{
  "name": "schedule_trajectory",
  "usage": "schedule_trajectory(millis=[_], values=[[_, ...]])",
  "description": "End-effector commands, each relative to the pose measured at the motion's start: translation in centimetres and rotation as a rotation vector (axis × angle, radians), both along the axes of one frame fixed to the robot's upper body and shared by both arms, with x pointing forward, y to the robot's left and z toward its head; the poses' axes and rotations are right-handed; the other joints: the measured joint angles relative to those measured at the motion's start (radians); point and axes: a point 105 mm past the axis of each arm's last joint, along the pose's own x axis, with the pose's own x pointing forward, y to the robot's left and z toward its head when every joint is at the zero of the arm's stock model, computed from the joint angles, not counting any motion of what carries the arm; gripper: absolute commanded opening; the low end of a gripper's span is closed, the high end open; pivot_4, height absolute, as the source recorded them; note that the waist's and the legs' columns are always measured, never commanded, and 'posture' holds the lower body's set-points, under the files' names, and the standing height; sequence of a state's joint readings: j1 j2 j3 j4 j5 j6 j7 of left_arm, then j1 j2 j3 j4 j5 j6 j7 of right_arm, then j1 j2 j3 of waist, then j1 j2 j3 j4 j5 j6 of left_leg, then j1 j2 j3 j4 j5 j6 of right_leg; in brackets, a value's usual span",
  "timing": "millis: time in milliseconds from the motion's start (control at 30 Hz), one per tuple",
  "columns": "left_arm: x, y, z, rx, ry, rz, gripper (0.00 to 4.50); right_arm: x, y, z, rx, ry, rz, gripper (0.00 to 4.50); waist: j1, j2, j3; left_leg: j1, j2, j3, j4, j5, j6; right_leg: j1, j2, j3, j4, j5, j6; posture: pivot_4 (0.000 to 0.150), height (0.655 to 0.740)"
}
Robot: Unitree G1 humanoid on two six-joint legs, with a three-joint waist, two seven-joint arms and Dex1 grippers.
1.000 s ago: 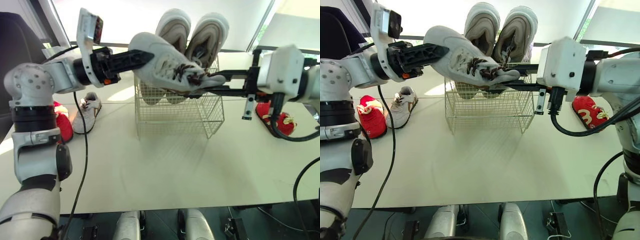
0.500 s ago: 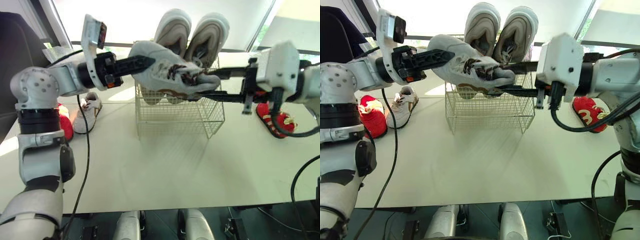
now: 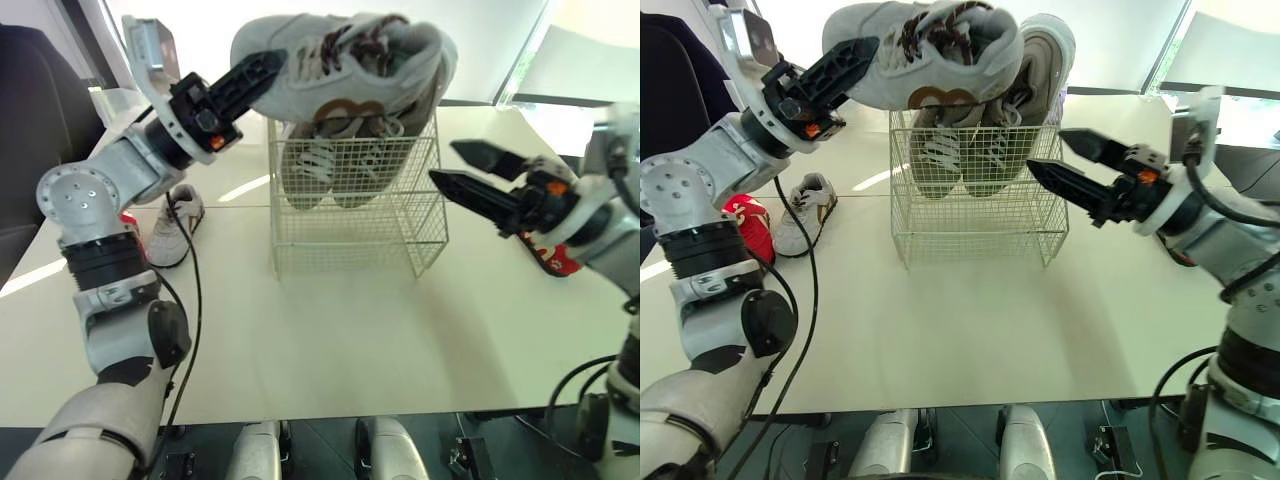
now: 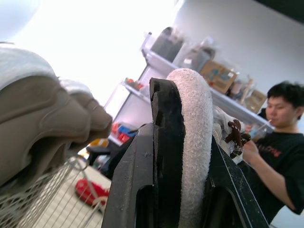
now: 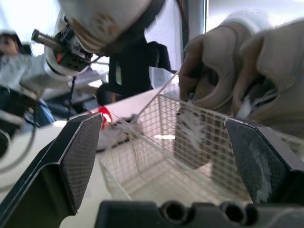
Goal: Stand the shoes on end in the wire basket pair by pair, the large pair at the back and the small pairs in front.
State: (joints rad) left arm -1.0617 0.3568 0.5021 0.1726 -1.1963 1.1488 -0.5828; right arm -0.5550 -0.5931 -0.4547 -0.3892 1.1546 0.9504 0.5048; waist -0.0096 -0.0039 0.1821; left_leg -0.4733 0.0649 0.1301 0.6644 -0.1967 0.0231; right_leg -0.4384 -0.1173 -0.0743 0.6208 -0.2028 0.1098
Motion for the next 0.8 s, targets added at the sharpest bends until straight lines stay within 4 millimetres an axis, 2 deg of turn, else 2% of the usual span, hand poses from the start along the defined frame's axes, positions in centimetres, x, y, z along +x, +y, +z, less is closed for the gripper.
schedule_trajectory(millis=[33,167,300,667,767,800], values=[[-0.9,-0.3,1.5,-0.065,-0.076,0.014,0.29,-0.2,2.9,1.7,0.178,-0.011,0.063,4.45,-0.002,0.0,0.0,0.0,0.0,0.0,0.0,0.0,0.0,0.0,0.0,0.0,0.0,0.0,0.0,0.15,0.74],[-0.7,-0.9,1.2,-0.086,-0.066,0.024,0.29,0.2,5.0,2.9,0.315,0.015,0.11,4.45,-0.001,0.001,0.0,0.0,0.0,0.0,0.0,0.0,0.0,-0.001,0.0,0.0,0.002,0.0,0.0,0.15,0.74],[-0.5,-1.2,0.9,-0.099,-0.06,0.028,0.29,0.5,6.7,3.9,0.374,0.018,0.145,4.45,0.0,0.001,0.0,0.0,0.0,0.0,0.0,0.0,0.0,-0.001,0.0,0.0,0.002,0.0,0.0,0.15,0.74],[-0.4,-1.8,-0.2,-0.081,-0.045,0.051,0.29,1.2,7.6,6.2,0.491,-0.012,0.17,4.45,-0.003,0.001,0.0,0.0,0.0,0.0,-0.001,0.0,0.0,-0.001,0.0,0.0,0.002,0.0,0.0,0.15,0.74],[-0.3,-1.9,-0.4,-0.078,-0.045,0.058,0.29,1.2,7.8,6.3,0.493,-0.012,0.184,3.68,-0.002,0.001,0.0,-0.001,0.0,0.0,-0.001,0.0,0.0,-0.001,0.0,0.0,0.002,0.0,0.0,0.15,0.74],[-0.4,-2.0,-0.4,-0.075,-0.049,0.061,0.29,1.1,7.9,6.4,0.492,-0.012,0.189,3.11,-0.003,0.001,0.0,-0.001,0.0,0.0,-0.001,0.0,0.0,-0.001,0.0,0.0,0.001,0.0,0.0,0.15,0.74]])
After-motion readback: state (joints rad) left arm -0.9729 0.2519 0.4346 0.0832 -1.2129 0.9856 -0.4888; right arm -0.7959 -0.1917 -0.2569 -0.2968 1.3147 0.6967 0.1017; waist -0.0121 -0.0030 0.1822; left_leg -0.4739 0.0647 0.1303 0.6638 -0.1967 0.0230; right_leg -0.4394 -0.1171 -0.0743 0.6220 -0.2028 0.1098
